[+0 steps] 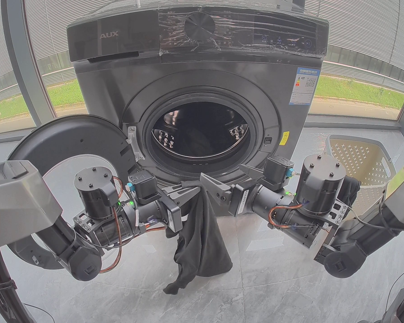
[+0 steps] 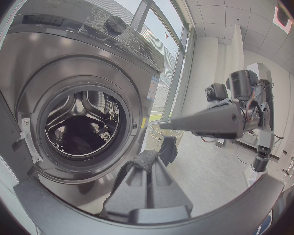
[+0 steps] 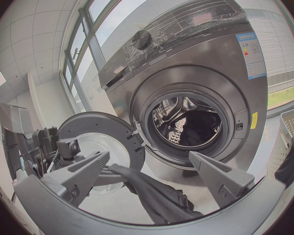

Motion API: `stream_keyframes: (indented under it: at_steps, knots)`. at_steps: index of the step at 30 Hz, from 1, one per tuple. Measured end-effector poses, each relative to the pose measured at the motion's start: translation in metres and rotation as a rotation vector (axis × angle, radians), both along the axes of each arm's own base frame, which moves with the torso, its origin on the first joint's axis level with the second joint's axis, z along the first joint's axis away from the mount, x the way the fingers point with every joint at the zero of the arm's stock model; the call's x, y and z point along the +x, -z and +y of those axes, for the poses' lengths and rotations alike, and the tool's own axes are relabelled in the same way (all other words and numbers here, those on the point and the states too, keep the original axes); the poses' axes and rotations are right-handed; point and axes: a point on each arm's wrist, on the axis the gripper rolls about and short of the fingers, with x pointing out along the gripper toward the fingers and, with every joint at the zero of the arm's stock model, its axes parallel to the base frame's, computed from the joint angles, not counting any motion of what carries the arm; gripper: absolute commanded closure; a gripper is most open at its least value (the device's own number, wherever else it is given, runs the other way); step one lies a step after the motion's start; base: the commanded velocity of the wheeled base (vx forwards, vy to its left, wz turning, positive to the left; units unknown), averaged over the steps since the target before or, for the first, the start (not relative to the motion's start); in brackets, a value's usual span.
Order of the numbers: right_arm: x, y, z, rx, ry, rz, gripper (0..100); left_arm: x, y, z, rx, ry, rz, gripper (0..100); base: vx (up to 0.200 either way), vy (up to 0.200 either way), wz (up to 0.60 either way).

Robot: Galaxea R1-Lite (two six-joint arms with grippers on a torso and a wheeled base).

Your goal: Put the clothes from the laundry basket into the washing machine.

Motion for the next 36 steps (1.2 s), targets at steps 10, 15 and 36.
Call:
stream_keyframes:
  at_steps: [10, 15, 36]
  knots:
    - [0.000, 0.025, -0.013, -0.110, 0.026, 0.045, 0, 0.018, -0.017, -0.005, -0.057, -0.121, -0.061, 100, 0.000, 0.000, 0.00]
    - [-0.004, 0.044, -0.012, -0.172, 0.005, 0.079, 0, 0.025, -0.027, -0.008, -0.088, -0.159, -0.093, 100, 0.000, 0.000, 0.00]
    - [0.047, 0.083, 0.016, -0.196, 0.030, 0.049, 0, 0.032, -0.044, -0.015, -0.125, -0.182, -0.135, 100, 0.000, 0.000, 0.00]
